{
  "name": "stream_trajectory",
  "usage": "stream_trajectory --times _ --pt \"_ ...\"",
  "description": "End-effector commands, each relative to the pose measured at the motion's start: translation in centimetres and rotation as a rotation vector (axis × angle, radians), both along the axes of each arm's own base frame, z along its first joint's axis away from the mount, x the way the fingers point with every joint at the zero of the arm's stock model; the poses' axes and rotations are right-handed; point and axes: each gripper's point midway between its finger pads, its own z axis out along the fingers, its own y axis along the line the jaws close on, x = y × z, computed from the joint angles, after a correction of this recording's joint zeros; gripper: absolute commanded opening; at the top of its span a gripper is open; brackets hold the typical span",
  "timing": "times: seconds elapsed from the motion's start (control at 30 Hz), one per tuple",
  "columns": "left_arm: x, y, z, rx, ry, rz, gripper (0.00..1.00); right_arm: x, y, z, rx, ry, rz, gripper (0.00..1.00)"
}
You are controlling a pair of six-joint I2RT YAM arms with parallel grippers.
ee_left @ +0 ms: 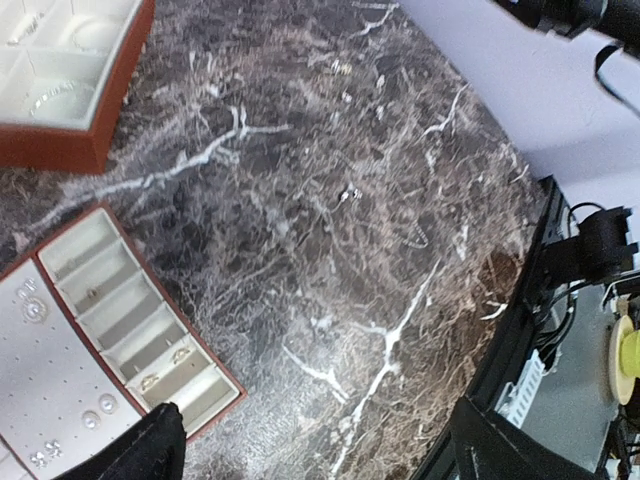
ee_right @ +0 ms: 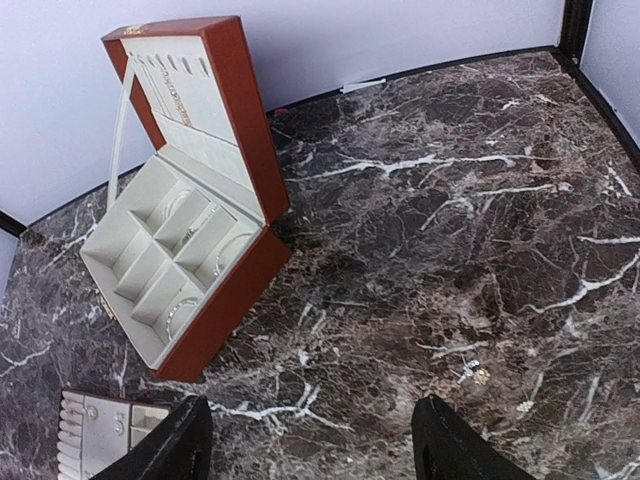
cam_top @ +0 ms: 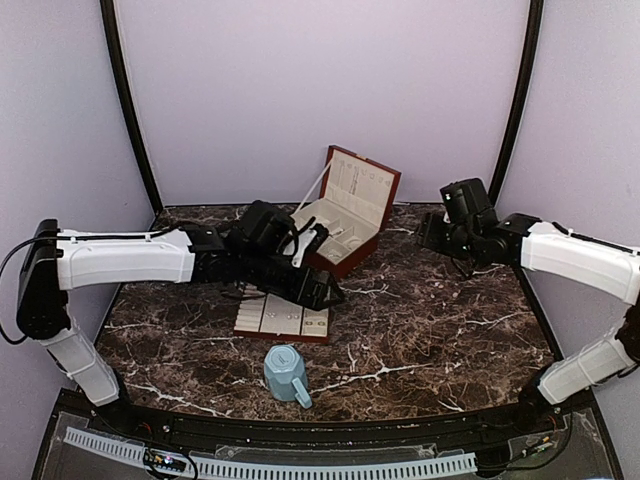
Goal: Organize the mixed jewelry
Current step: Pick up the earring from the center of the board.
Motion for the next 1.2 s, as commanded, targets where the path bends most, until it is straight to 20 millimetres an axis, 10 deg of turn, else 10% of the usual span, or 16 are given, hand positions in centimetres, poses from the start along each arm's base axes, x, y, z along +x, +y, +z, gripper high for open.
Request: stream_trajectory --times 0.0,0.37,0.67,0.9,1.17 --pt "3.2 2.8 5.3 -0.083 -0.085 0.097 0.95 -2.3 -2.2 -1.9 -0.085 0.113 0.021 0.67" --pt "13.5 17.7 8.3 -0.095 -0.163 0.367 0.97 -4.7 -5.5 -8.1 -0.066 0.333 0.011 0.61" --pt "17.7 31.4 10.4 -0.126 -0.260 0.654 0.97 -4.4 -8.3 -11.7 -0.087 0.453 -0.036 0.58" --pt "17.4 36.9 10.1 0.124 -0.432 0.789 0.97 -2.4 -10.3 -13.0 -0.118 0.488 -0.082 0.56" --pt "16.5 37.9 10.9 0.180 -0.494 0.808 0.97 -0.4 -10.4 -15.4 -0.162 0.539 -0.074 0.48"
